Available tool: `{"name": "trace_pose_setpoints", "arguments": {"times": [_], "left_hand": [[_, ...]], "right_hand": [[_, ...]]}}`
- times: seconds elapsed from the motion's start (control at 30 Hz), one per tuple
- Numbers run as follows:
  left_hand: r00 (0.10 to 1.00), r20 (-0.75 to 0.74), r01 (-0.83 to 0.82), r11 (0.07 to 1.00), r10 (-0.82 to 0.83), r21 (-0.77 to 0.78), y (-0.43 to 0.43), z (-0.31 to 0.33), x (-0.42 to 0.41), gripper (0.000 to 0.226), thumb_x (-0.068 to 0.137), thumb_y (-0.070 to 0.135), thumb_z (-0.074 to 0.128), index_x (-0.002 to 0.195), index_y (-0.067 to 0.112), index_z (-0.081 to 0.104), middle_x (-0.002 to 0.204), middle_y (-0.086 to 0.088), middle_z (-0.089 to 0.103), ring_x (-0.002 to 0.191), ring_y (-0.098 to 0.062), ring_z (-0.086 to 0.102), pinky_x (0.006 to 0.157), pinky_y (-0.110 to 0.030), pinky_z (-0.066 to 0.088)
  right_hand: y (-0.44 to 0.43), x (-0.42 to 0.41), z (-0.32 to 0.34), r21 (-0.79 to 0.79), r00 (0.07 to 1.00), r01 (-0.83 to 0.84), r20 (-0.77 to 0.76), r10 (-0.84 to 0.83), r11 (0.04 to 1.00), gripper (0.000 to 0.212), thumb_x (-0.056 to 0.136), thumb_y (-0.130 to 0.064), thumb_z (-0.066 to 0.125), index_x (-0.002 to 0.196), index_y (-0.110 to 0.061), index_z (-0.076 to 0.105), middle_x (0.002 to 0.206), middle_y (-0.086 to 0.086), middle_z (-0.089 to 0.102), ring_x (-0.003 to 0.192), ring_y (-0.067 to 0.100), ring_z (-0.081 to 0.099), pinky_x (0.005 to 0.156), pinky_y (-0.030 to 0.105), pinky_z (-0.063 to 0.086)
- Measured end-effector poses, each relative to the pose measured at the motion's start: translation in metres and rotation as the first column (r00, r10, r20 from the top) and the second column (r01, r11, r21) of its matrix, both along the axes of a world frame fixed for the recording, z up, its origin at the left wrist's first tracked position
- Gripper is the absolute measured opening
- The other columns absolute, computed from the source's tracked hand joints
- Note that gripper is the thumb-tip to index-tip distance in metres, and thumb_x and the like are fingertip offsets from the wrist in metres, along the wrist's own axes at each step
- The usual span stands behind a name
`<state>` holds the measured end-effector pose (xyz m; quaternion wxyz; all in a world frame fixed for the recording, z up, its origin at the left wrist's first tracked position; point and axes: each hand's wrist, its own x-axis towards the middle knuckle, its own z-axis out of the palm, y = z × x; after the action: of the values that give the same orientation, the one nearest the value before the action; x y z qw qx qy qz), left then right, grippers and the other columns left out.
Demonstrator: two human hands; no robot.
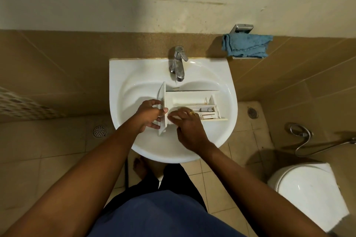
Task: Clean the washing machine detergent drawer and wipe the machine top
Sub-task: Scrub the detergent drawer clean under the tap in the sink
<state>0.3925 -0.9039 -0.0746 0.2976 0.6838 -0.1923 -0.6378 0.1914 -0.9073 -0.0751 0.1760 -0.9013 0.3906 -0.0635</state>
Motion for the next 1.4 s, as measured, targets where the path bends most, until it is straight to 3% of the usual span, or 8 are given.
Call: {"name": "trace_pose_setpoints", "arguments": {"times": [0.13, 0.27, 0.4, 0.7, 0.83, 1.03, 1.27, 1.4], "left_hand": [[1.000, -0.005, 0.007, 1.000, -0.007, -0.005, 0.001, 0.000, 0.000, 0.056, 0.090, 0.016, 0.079, 0.142, 0.019, 0.056, 0.117, -0.015, 0.072, 0.097, -0.032, 0.073, 0.068, -0.047, 0.065], [1.000, 0.002, 0.009, 1.000, -0.009, 0.002, 0.000, 0.002, -0.001, 0.057, 0.090, 0.017, 0.079, 0.142, 0.018, 0.056, 0.117, -0.017, 0.072, 0.098, -0.034, 0.073, 0.070, -0.049, 0.065], [1.000, -0.006, 0.016, 1.000, -0.016, -0.005, 0.000, 0.003, -0.002, 0.053, 0.091, 0.017, 0.079, 0.139, 0.017, 0.057, 0.117, -0.018, 0.072, 0.096, -0.034, 0.074, 0.066, -0.045, 0.065], [1.000, -0.014, 0.008, 1.000, -0.008, -0.001, 0.000, -0.001, 0.001, 0.055, 0.090, 0.017, 0.080, 0.140, 0.019, 0.056, 0.116, -0.017, 0.072, 0.097, -0.034, 0.073, 0.069, -0.047, 0.065], [1.000, -0.017, 0.024, 1.000, -0.024, -0.008, 0.001, -0.001, 0.001, 0.056, 0.090, 0.017, 0.080, 0.140, 0.018, 0.057, 0.117, -0.016, 0.071, 0.098, -0.035, 0.073, 0.065, -0.045, 0.065], [0.999, -0.015, 0.030, 1.000, -0.030, -0.005, -0.001, -0.002, 0.002, 0.059, 0.089, 0.016, 0.080, 0.143, 0.018, 0.055, 0.118, -0.017, 0.071, 0.097, -0.035, 0.074, 0.066, -0.046, 0.065], [1.000, -0.021, 0.022, 1.000, -0.022, 0.004, 0.000, -0.002, 0.003, 0.061, 0.089, 0.016, 0.080, 0.144, 0.018, 0.055, 0.119, -0.017, 0.072, 0.096, -0.034, 0.074, 0.066, -0.047, 0.065], [0.999, -0.016, 0.028, 1.000, -0.027, 0.003, -0.001, -0.002, 0.002, 0.061, 0.089, 0.016, 0.080, 0.144, 0.018, 0.054, 0.121, -0.017, 0.070, 0.096, -0.035, 0.074, 0.067, -0.048, 0.065]], "right_hand": [[0.028, -0.017, -0.003, 0.037, 0.999, -0.034, -0.032, 0.035, 0.999, 0.057, 0.077, -0.012, 0.041, 0.122, -0.023, 0.074, 0.142, -0.004, 0.059, 0.138, 0.029, 0.045, 0.104, 0.040, 0.038], [0.004, 0.000, 0.005, 0.026, 1.000, 0.010, 0.012, -0.010, 1.000, 0.047, 0.079, -0.016, 0.045, 0.111, -0.025, 0.077, 0.122, -0.009, 0.071, 0.125, 0.023, 0.055, 0.098, 0.040, 0.041], [-0.020, 0.014, -0.001, 0.068, 0.998, 0.064, 0.004, -0.065, 0.996, 0.042, 0.086, -0.029, 0.065, 0.127, -0.024, 0.070, 0.134, -0.006, 0.068, 0.127, 0.025, 0.057, 0.101, 0.043, 0.045], [-0.018, -0.017, -0.016, -0.089, 0.989, -0.124, 0.071, 0.130, 0.988, 0.023, 0.092, -0.029, 0.070, 0.113, -0.027, 0.079, 0.132, -0.012, 0.069, 0.130, 0.020, 0.056, 0.102, 0.036, 0.039], [-0.016, -0.021, -0.012, -0.083, 0.989, -0.018, 0.147, 0.031, 0.996, 0.013, 0.091, -0.028, 0.072, 0.098, -0.024, 0.082, 0.106, -0.011, 0.078, 0.106, 0.014, 0.061, 0.087, 0.029, 0.039], [-0.008, -0.003, -0.020, 0.118, 0.943, 0.168, 0.272, -0.194, 0.979, 0.016, 0.089, -0.037, 0.075, 0.092, -0.023, 0.082, 0.096, -0.008, 0.078, 0.085, 0.010, 0.067, 0.078, 0.038, 0.053], [-0.026, -0.016, -0.024, 0.036, 0.966, 0.210, 0.146, -0.213, 0.977, 0.021, 0.084, -0.050, 0.071, 0.084, -0.031, 0.080, 0.095, -0.012, 0.076, 0.103, 0.017, 0.060, 0.084, 0.034, 0.035], [-0.024, 0.000, -0.025, 0.066, 0.967, 0.200, 0.147, -0.208, 0.977, 0.022, 0.085, -0.051, 0.071, 0.080, -0.031, 0.078, 0.092, -0.012, 0.075, 0.095, 0.017, 0.064, 0.083, 0.038, 0.042]]}}
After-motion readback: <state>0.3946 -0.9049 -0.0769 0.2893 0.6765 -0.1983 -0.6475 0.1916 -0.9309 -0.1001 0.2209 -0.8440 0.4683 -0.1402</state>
